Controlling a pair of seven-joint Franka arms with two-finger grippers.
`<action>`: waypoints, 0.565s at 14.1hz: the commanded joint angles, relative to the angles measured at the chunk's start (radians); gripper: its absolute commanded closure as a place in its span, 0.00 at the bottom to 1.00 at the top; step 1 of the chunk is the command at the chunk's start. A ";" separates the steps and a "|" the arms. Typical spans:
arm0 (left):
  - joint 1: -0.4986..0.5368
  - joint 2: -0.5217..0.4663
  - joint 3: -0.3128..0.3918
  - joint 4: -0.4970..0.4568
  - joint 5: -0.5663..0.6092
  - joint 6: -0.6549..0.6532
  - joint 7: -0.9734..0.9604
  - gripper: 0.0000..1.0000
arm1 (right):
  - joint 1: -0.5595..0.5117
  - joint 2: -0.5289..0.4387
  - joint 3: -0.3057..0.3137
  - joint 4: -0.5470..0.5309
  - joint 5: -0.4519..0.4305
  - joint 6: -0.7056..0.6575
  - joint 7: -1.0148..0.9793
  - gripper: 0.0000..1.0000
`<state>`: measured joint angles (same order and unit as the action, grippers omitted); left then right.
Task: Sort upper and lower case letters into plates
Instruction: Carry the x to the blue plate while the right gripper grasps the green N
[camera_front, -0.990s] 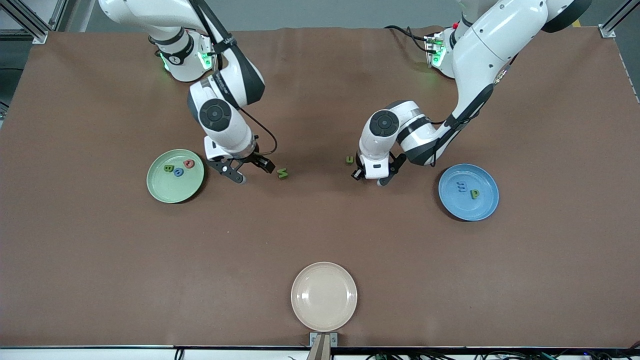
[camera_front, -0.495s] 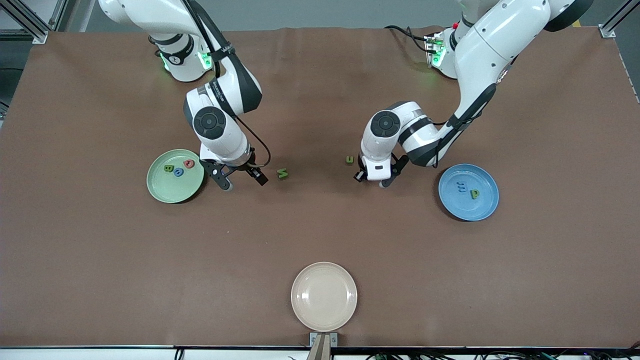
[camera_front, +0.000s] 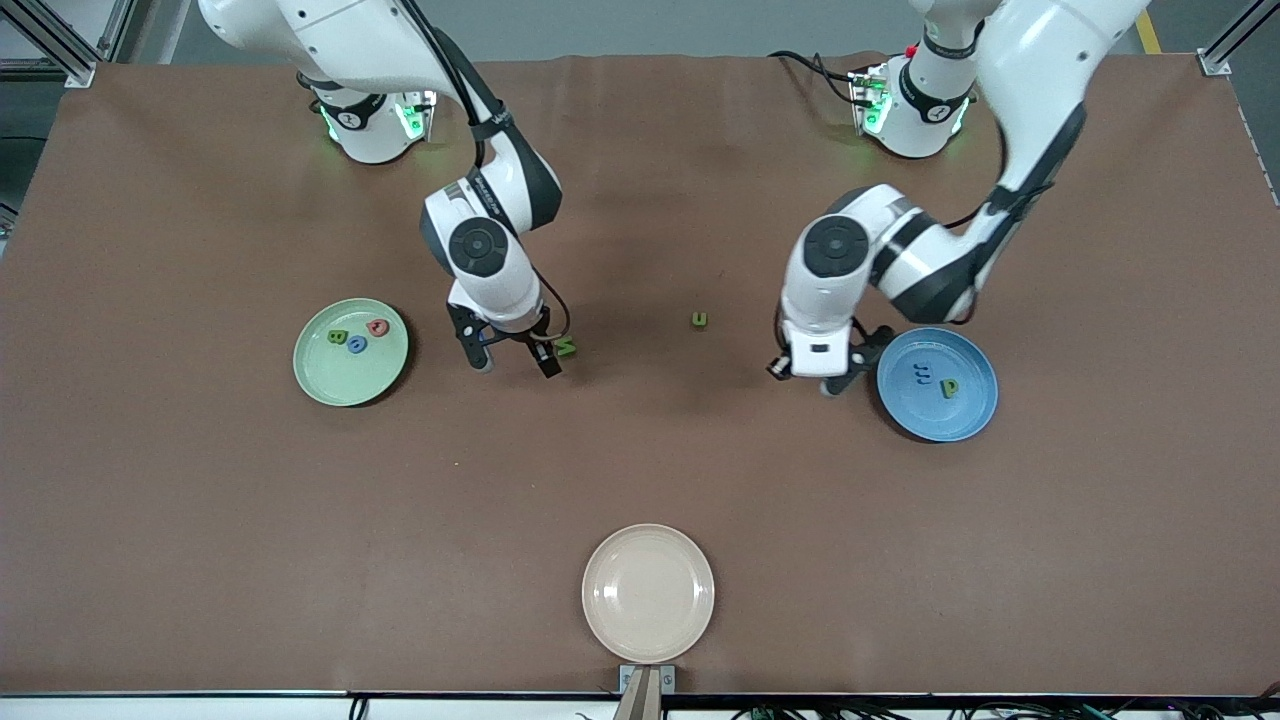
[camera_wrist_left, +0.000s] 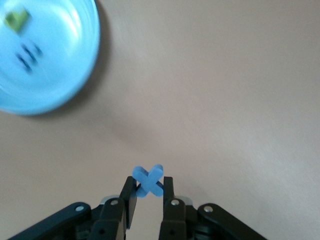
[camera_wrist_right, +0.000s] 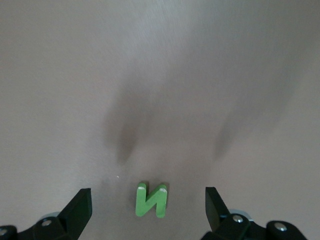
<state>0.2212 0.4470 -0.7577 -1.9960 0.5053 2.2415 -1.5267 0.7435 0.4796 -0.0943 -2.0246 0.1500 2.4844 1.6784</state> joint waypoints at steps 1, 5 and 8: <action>0.246 -0.030 -0.153 -0.082 -0.016 -0.014 0.179 0.88 | 0.019 0.057 -0.007 0.056 -0.018 -0.002 0.050 0.02; 0.527 -0.030 -0.275 -0.167 0.031 -0.011 0.446 0.88 | 0.037 0.097 -0.008 0.086 -0.033 -0.004 0.076 0.11; 0.610 -0.021 -0.275 -0.228 0.113 0.036 0.497 0.88 | 0.045 0.119 -0.008 0.098 -0.050 -0.004 0.096 0.18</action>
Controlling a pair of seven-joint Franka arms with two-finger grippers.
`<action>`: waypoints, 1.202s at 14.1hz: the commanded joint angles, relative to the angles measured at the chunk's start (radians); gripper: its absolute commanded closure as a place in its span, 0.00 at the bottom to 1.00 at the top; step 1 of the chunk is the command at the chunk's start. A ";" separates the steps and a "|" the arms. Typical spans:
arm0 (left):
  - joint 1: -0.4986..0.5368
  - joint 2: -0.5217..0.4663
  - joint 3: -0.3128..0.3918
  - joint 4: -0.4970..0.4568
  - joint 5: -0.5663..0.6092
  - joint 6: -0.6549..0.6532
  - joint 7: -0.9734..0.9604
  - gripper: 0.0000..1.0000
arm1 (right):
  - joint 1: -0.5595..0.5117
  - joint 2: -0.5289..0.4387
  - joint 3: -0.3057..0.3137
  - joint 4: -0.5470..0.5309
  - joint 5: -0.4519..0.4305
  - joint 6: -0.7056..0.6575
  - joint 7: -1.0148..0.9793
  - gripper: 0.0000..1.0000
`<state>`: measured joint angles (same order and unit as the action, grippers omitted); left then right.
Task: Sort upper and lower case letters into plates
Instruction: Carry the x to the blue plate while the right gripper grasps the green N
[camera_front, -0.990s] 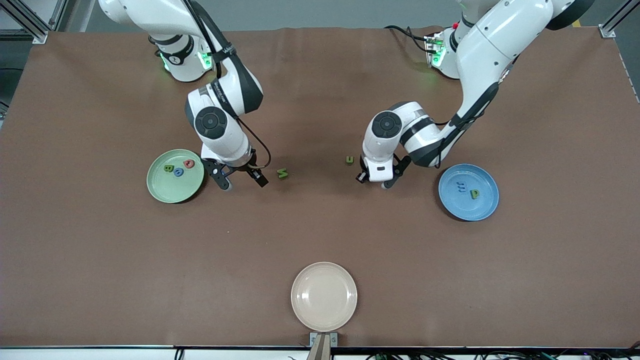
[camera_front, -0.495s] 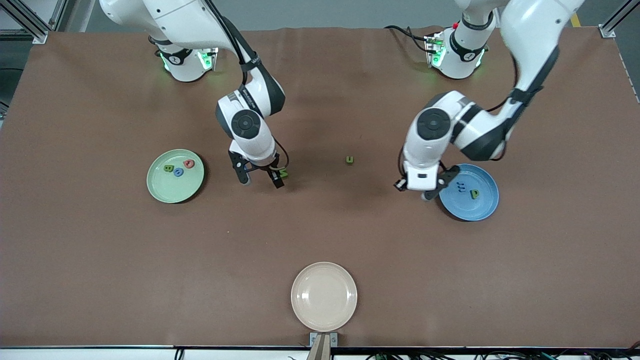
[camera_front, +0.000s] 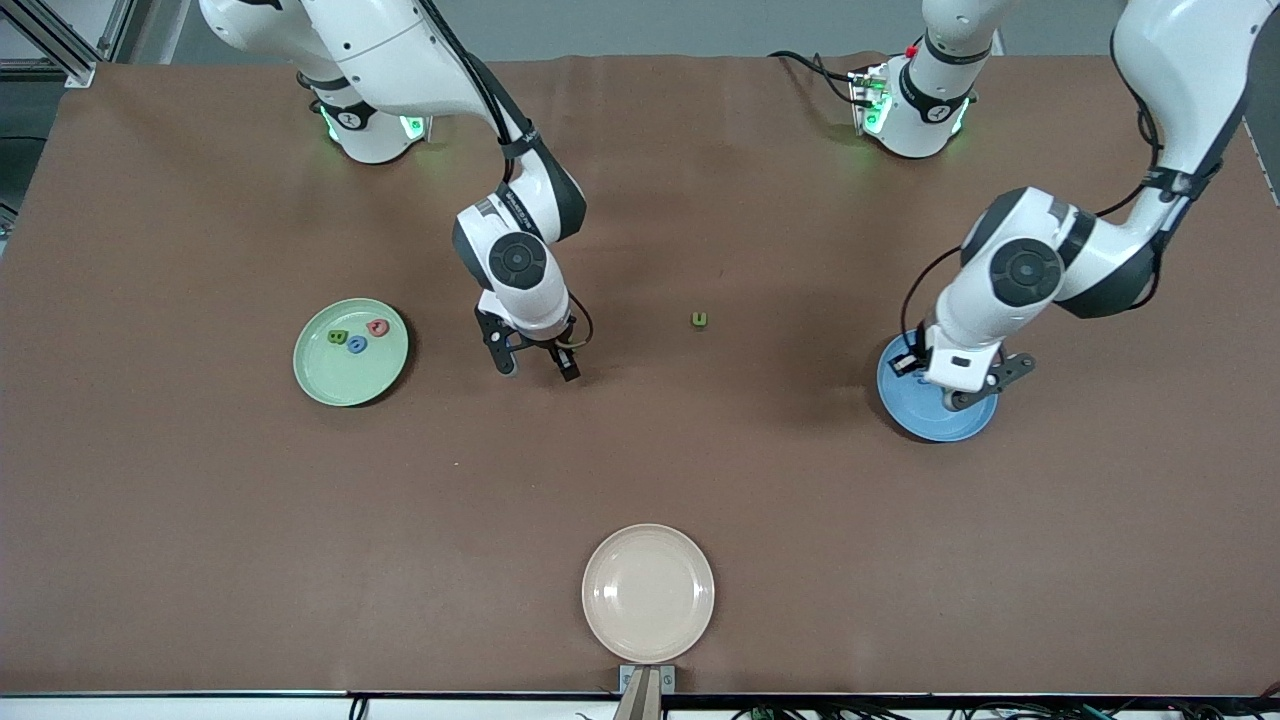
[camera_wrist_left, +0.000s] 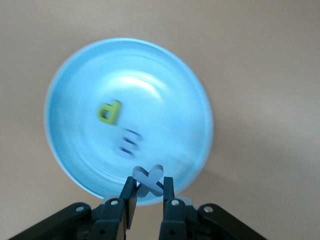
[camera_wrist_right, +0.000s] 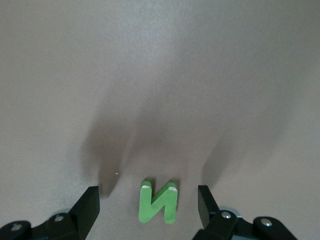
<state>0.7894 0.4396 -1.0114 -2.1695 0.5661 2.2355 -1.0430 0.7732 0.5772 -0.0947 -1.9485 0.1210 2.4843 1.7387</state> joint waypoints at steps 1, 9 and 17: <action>0.069 -0.009 -0.021 -0.073 0.079 0.073 0.024 0.88 | 0.015 0.020 -0.007 0.023 -0.023 -0.004 0.036 0.24; 0.139 0.106 -0.003 -0.118 0.268 0.125 0.027 0.87 | 0.032 0.012 -0.005 0.025 -0.026 -0.015 0.035 1.00; 0.137 0.159 0.028 -0.118 0.327 0.127 0.020 0.85 | -0.110 -0.178 -0.016 -0.039 -0.083 -0.209 -0.270 1.00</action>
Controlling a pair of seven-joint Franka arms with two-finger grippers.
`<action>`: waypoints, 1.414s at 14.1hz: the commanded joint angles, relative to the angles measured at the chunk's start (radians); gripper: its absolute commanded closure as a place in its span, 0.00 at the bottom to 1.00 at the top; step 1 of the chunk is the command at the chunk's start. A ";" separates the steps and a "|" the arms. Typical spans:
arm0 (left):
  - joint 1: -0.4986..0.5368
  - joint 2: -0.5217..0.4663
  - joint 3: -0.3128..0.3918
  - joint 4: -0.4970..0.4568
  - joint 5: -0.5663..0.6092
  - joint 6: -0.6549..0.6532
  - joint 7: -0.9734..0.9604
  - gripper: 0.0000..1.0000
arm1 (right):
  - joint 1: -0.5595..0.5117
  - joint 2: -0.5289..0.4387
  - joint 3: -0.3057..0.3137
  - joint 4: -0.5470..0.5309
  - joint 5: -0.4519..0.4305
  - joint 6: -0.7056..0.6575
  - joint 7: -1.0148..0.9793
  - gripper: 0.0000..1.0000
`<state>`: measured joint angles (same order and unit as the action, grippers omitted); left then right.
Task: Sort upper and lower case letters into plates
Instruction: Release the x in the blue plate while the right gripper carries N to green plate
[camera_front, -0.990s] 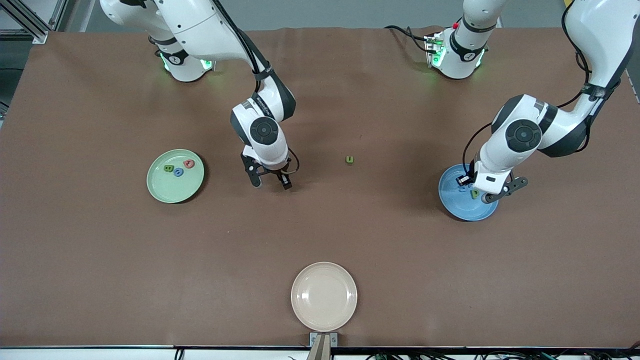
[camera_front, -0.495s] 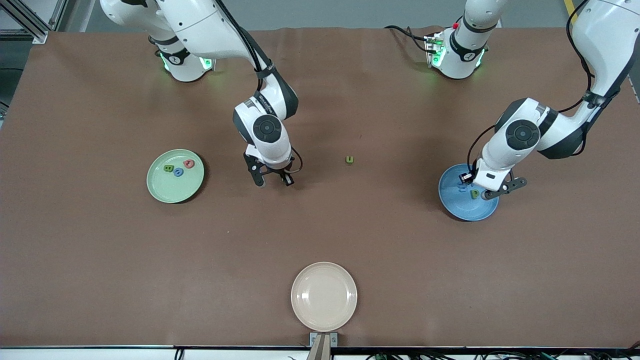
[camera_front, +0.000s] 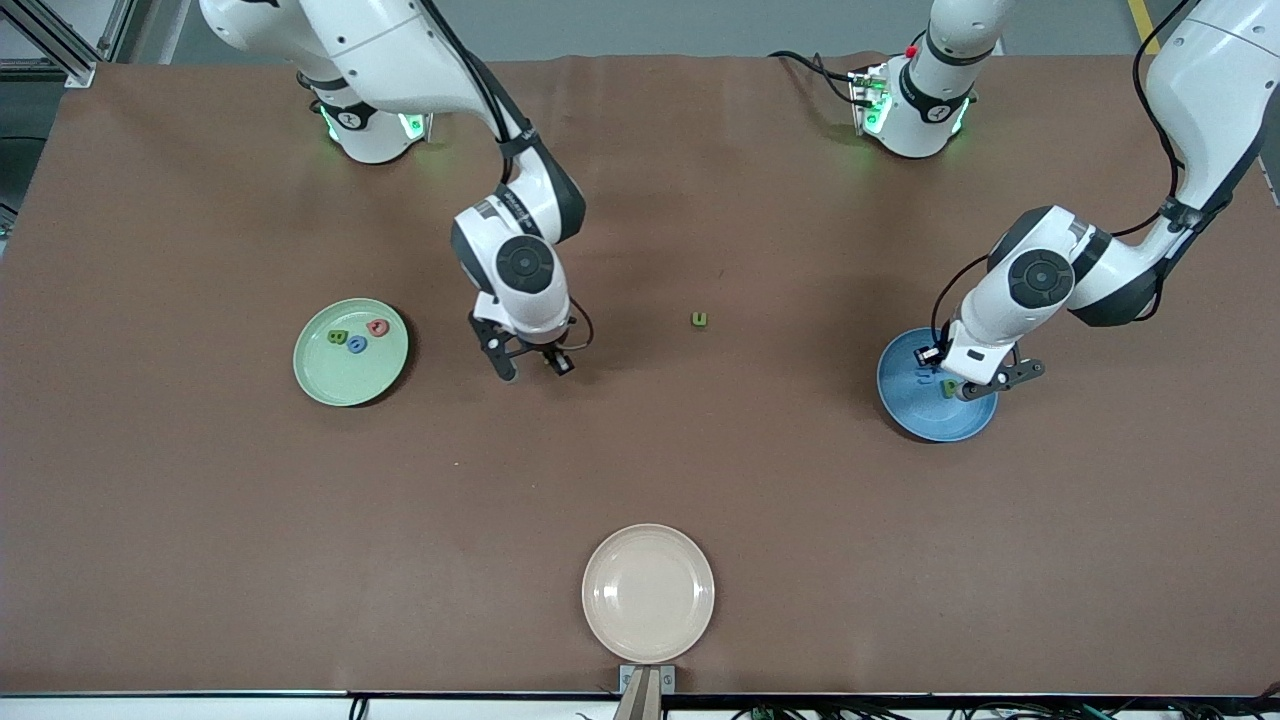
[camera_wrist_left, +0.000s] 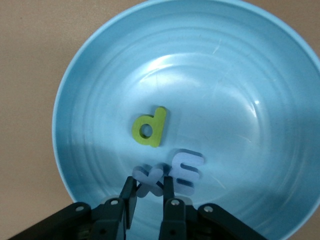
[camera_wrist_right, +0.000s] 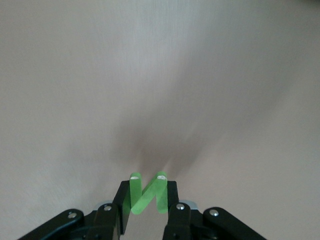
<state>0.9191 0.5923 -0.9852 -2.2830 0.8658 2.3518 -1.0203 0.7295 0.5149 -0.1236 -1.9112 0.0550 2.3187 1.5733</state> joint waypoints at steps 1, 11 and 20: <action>0.007 0.006 0.002 -0.004 0.027 0.009 -0.003 0.85 | -0.100 -0.160 0.013 -0.121 -0.017 -0.045 -0.174 1.00; 0.009 -0.046 -0.084 0.026 0.010 -0.037 -0.015 0.00 | -0.442 -0.331 0.013 -0.417 -0.017 0.123 -0.768 1.00; -0.274 -0.017 -0.201 0.166 -0.178 -0.134 -0.070 0.00 | -0.479 -0.228 0.016 -0.443 -0.015 0.251 -0.809 0.90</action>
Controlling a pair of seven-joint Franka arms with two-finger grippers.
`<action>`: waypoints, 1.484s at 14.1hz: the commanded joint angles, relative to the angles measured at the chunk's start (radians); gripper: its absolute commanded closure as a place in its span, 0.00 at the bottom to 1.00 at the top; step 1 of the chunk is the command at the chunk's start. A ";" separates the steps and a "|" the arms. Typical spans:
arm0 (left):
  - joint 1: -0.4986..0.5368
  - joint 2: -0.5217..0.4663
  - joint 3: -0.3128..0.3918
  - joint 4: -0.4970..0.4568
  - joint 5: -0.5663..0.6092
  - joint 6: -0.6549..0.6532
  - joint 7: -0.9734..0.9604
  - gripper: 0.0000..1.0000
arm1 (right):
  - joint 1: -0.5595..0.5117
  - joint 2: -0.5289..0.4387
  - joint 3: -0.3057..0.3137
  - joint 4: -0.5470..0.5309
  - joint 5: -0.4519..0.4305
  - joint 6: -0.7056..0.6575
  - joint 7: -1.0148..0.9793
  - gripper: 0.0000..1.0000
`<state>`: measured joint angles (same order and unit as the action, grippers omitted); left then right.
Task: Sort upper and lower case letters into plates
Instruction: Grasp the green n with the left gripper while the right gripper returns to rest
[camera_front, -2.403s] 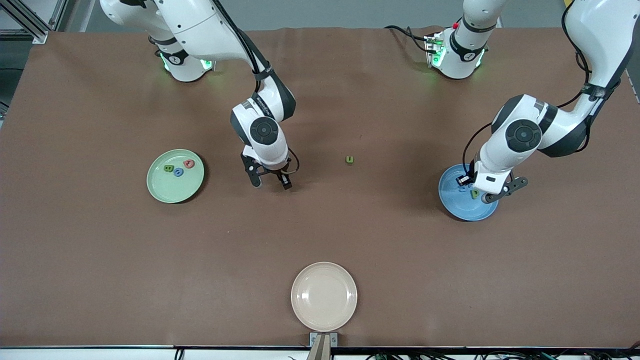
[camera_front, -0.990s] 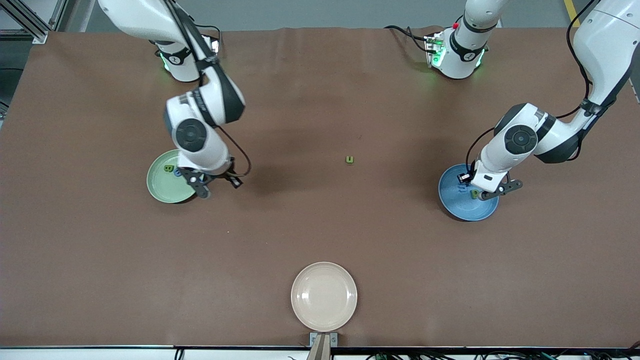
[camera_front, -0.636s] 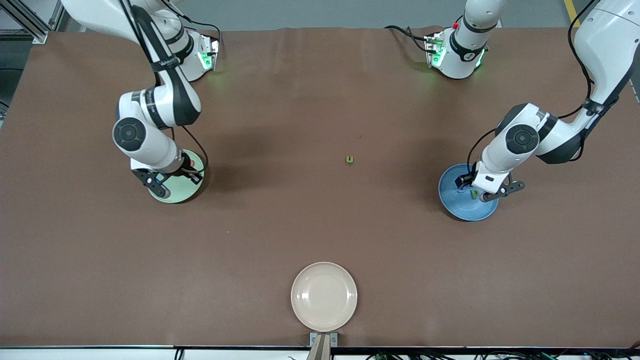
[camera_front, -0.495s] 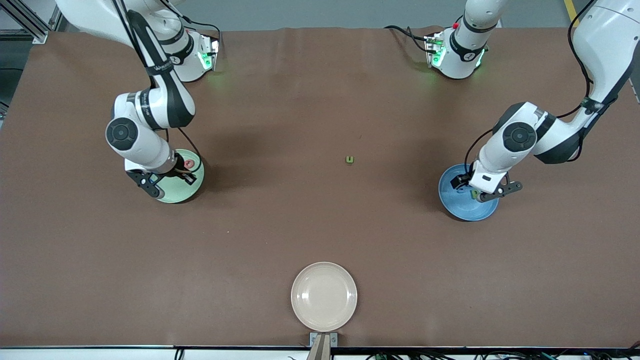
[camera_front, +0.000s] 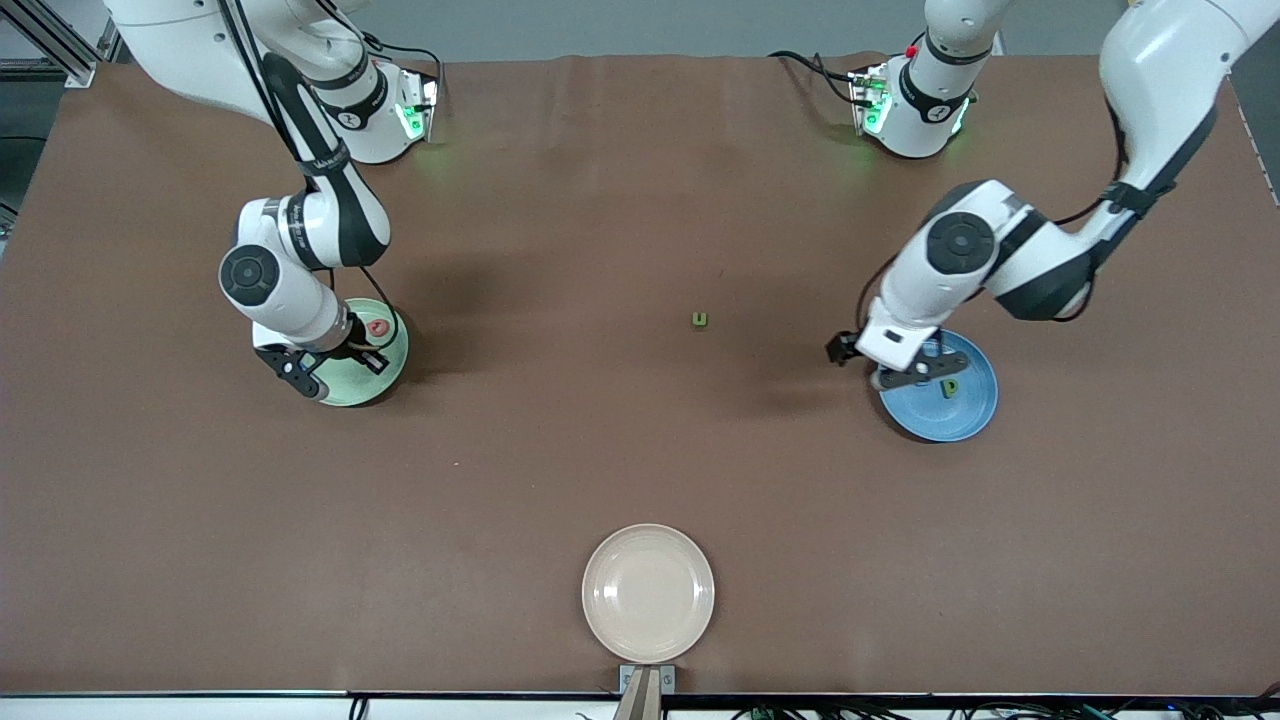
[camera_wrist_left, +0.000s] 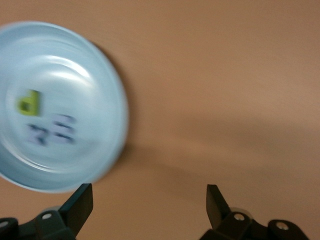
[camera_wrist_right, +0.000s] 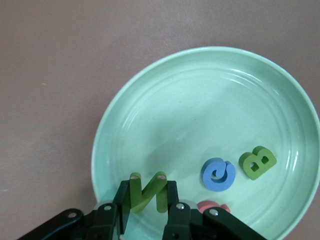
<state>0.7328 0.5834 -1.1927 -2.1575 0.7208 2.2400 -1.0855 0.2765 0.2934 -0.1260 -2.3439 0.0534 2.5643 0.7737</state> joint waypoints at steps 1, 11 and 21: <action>-0.139 -0.010 0.011 0.054 -0.037 -0.023 -0.008 0.00 | -0.028 -0.007 0.019 -0.011 -0.012 0.002 -0.011 0.83; -0.624 0.094 0.278 0.169 -0.018 0.039 -0.148 0.00 | -0.068 -0.063 0.014 0.076 -0.007 -0.209 -0.325 0.00; -0.779 0.165 0.394 0.199 -0.023 0.124 -0.145 0.27 | -0.207 -0.057 0.012 0.684 -0.134 -0.860 -0.777 0.00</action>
<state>-0.0392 0.7313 -0.8057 -1.9679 0.7019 2.3573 -1.2376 0.0822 0.2336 -0.1291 -1.7623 -0.0353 1.7946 0.0159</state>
